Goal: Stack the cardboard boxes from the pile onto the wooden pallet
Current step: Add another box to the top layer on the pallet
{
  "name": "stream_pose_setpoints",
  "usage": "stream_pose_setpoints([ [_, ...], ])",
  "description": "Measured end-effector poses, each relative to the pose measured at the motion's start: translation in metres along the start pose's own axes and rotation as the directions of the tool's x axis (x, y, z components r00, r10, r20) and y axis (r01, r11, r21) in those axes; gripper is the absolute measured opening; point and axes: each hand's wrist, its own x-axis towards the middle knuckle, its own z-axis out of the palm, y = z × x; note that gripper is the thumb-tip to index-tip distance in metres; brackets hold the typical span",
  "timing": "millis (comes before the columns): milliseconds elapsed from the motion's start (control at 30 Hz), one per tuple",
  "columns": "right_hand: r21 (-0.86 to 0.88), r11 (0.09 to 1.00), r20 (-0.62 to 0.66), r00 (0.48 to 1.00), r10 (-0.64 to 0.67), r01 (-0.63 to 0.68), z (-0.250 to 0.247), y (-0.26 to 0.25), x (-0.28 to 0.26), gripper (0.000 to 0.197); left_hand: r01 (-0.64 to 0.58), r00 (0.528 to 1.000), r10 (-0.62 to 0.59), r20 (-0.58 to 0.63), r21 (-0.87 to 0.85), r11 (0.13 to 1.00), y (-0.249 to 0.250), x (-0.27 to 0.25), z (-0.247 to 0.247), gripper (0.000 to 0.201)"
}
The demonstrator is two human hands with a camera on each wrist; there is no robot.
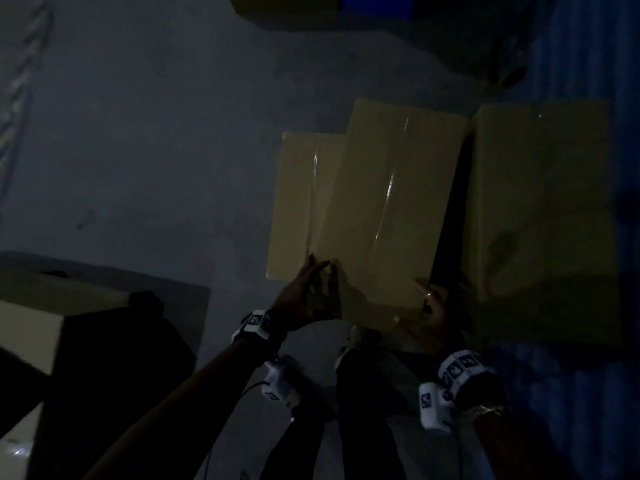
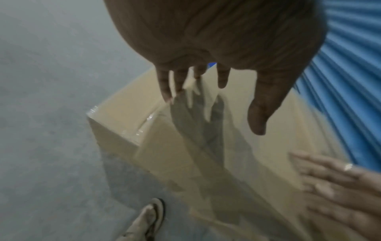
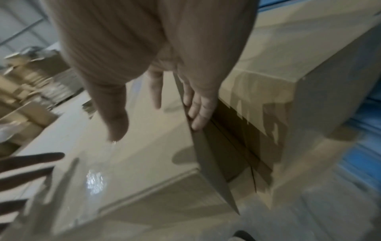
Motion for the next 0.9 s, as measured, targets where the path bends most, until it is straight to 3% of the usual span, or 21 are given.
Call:
stream_pose_setpoints([
  [133, -0.054, 0.995, -0.044, 0.995, -0.087, 0.085, -0.008, 0.009, 0.002, 0.100, -0.069, 0.996, 0.066, -0.060, -0.059, 0.996, -0.012, -0.002, 0.000, 0.115],
  [267, -0.127, 0.976, -0.042, 0.982, -0.182, 0.175, -0.003, 0.009, 0.011, 0.107, -0.123, 0.990, 0.124, -0.072, 0.025, 0.992, -0.015, 0.015, 0.003, 0.110],
  [433, 0.062, 0.997, 0.056, 0.997, -0.050, 0.047, 0.016, 0.023, 0.020, 0.114, -0.232, 0.954, 0.267, -0.139, 0.226, 0.946, -0.019, 0.052, 0.022, 0.101],
  [567, 0.131, 0.990, -0.006, 0.998, -0.058, 0.059, 0.028, 0.039, 0.023, 0.116, -0.228, 0.938, 0.287, -0.192, 0.283, 0.932, -0.023, 0.062, 0.037, 0.099],
  [633, 0.146, 0.988, -0.048, 0.998, -0.041, 0.047, 0.030, 0.038, 0.021, 0.112, -0.216, 0.942, 0.265, -0.208, 0.230, 0.949, -0.014, 0.051, 0.042, 0.100],
  [733, 0.118, 0.984, -0.134, 0.984, -0.119, 0.135, 0.023, 0.024, 0.008, 0.104, -0.254, 0.913, 0.294, -0.282, 0.169, 0.952, 0.006, 0.017, 0.048, 0.102],
  [900, -0.084, 0.942, -0.077, 0.941, -0.331, 0.324, 0.001, -0.027, -0.037, 0.091, -0.111, 0.925, 0.149, -0.348, 0.127, 0.986, 0.034, -0.073, 0.036, 0.113],
])
